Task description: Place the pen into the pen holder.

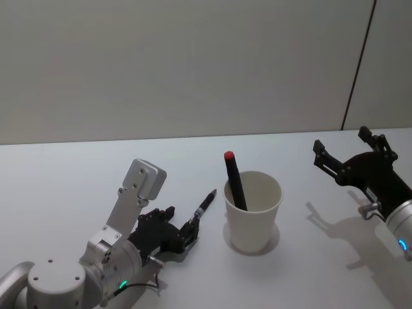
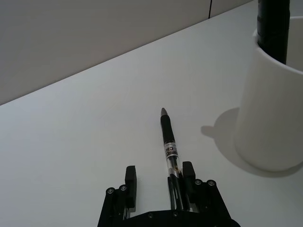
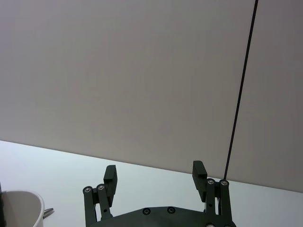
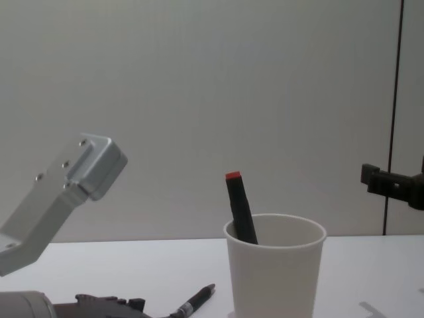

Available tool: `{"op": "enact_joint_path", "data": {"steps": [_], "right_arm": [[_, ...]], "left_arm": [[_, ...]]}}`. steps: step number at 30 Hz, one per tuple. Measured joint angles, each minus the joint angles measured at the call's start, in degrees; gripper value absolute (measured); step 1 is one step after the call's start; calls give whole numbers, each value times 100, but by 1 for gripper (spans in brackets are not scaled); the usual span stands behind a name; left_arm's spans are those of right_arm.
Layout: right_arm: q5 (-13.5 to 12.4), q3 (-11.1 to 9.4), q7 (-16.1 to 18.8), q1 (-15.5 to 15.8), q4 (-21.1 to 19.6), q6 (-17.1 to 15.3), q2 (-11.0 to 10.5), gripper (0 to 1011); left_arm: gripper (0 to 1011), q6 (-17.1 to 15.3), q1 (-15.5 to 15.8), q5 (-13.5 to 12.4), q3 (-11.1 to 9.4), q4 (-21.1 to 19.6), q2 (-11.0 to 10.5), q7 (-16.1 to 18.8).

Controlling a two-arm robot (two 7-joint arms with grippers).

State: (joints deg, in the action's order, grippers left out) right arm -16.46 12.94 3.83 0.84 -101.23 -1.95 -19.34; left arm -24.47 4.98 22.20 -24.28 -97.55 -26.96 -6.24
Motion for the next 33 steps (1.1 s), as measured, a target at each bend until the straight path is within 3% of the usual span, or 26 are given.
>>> {"op": "enact_joint_path", "data": {"steps": [33], "right_arm": [[0,0,0,0,0,0,0,1001]], "left_arm": [[381,-28,0,-14,0,4,0,9]]}}
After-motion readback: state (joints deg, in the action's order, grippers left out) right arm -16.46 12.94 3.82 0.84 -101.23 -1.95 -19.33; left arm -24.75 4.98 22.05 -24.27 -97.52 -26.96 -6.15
